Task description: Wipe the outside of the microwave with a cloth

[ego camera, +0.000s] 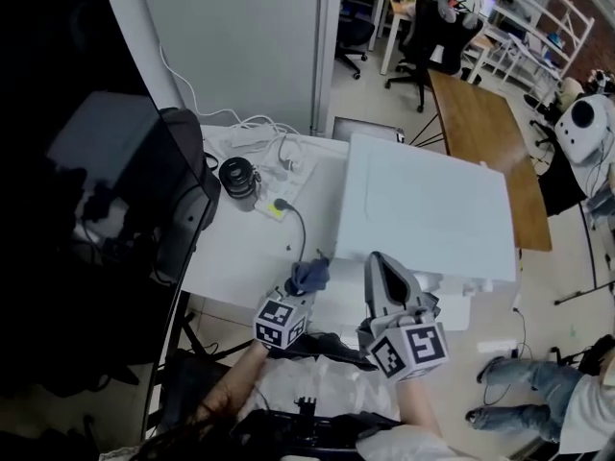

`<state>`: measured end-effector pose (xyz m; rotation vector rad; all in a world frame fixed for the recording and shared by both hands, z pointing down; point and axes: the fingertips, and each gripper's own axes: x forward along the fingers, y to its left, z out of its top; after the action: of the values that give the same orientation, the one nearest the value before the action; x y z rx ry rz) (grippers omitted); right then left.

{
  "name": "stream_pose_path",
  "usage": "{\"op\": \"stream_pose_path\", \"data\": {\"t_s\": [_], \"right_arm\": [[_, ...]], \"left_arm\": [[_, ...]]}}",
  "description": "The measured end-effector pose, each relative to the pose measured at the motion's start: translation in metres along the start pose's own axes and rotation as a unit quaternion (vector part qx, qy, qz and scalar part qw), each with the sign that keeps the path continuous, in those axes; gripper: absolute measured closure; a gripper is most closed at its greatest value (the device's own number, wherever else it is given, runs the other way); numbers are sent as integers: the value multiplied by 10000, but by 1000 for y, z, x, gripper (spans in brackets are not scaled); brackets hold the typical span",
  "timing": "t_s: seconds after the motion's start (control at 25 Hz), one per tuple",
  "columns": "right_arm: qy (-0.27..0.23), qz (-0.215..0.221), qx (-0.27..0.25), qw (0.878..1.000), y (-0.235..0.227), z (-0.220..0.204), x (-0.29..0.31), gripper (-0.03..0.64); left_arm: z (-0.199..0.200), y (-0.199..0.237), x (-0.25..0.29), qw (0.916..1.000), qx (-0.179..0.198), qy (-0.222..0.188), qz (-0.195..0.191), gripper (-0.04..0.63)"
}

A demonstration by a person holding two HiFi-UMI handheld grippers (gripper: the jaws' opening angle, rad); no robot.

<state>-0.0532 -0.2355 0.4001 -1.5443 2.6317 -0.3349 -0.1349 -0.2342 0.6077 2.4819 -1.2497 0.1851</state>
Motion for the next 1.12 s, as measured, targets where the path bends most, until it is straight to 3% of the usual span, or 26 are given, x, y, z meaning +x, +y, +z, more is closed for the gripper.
{"op": "stream_pose_path", "data": {"t_s": [0.16, 0.36, 0.52, 0.6, 0.76, 0.96, 1.12], "right_arm": [[4, 7, 46, 10000, -1, 0, -5, 601], [-35, -90, 38, 9999, -10, 4, -11, 601], [-70, -279, -1, 9996, -21, 6, -14, 601], [-109, -397, -1, 9992, -27, 9, -16, 601], [-166, -621, 0, 9979, -39, 14, -16, 601], [-185, -870, 12, 9960, -53, 15, -14, 601], [-150, -1020, 30, 9947, -62, 13, -18, 601]], "left_arm": [[11, 17, -7, 9992, 80, -174, 342, 549], [64, 75, 15, 9934, 328, -632, 896, 548], [110, 102, 67, 9900, 782, -806, 858, 549], [128, 112, 97, 9898, 827, -822, 816, 548], [147, 129, 153, 9916, 763, -717, 762, 549], [138, 138, 201, 9927, 974, -244, 666, 549], [119, 142, 210, 9960, 677, -22, 591, 549]]}}
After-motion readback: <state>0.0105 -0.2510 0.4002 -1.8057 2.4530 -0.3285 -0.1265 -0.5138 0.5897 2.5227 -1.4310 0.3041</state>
